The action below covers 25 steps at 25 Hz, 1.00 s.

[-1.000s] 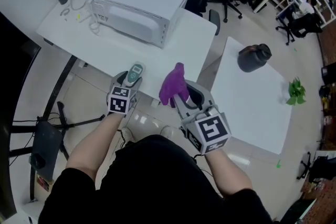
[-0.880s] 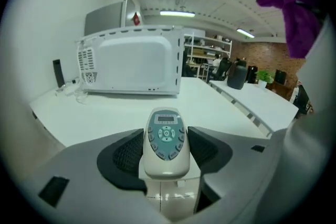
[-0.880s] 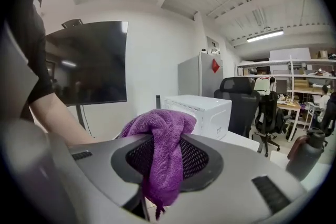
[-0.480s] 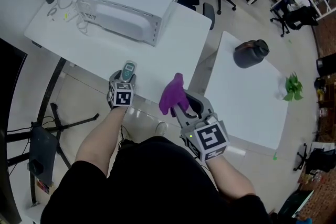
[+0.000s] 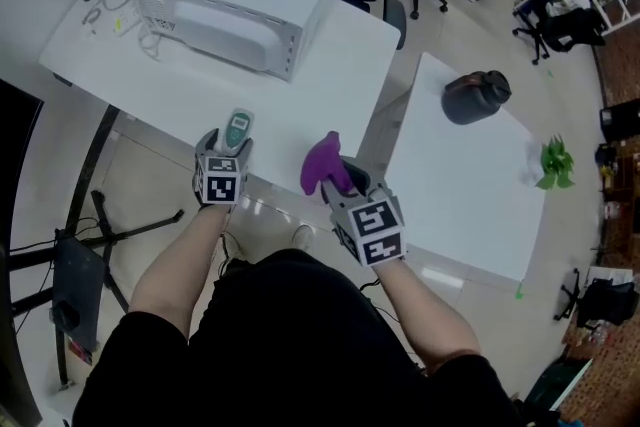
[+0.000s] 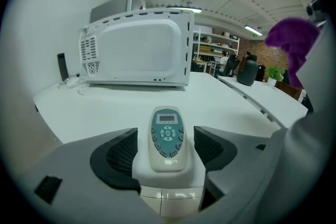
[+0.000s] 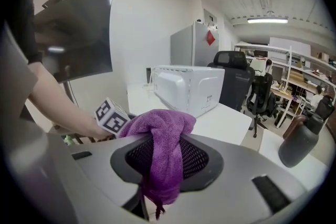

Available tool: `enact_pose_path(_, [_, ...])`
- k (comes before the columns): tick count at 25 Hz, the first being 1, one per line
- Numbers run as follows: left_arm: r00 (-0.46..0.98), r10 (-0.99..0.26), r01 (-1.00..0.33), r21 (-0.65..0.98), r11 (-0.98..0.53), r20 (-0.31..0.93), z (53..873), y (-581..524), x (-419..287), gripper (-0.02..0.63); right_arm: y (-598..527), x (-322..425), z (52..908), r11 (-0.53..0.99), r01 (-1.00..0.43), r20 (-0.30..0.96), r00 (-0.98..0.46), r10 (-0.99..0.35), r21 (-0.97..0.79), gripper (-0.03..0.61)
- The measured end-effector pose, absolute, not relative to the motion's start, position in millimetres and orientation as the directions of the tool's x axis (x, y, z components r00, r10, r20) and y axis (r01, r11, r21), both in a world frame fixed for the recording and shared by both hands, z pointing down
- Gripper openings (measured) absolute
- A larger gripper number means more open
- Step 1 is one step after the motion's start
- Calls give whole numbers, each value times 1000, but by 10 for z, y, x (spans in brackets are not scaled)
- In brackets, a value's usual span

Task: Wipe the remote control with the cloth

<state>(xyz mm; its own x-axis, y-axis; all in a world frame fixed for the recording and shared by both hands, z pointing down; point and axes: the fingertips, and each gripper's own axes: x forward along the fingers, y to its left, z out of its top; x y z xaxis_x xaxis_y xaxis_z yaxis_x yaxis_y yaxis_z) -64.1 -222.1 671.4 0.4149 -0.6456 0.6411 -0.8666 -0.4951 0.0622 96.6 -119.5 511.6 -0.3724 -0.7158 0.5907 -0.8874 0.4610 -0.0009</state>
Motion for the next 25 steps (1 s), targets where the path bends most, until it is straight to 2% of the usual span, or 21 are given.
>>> enact_pose_path(7, [460,-663,-848,70,-525,591,6226,-1812,-776,325,-1562,960,6160,494,-869,729,-321,-605,27,137])
enact_pose_path(15, [478,-671,-844,84,-530,566,5840,-1376,-930,325,-1746,988,6908,525,-848,815,-254,-521,72,158])
enact_pose_path(18, [484,-673,-844,94,-528,560,5737,-1299,-964,325,-1752,959,6929,536,-841,820,-251,-514,78,183])
enact_pose_path(21, [492,-679,-838,85,-539,544,5631,-1278,-985,325,-1721,943,6820,540,-839,820,-257,-512,74,243])
enact_pose_path(25, [499,-698,-834,65,-549,514,5466,-1292,-1019,317,-1596,968,6408,525,-848,763,-296,-574,66,249])
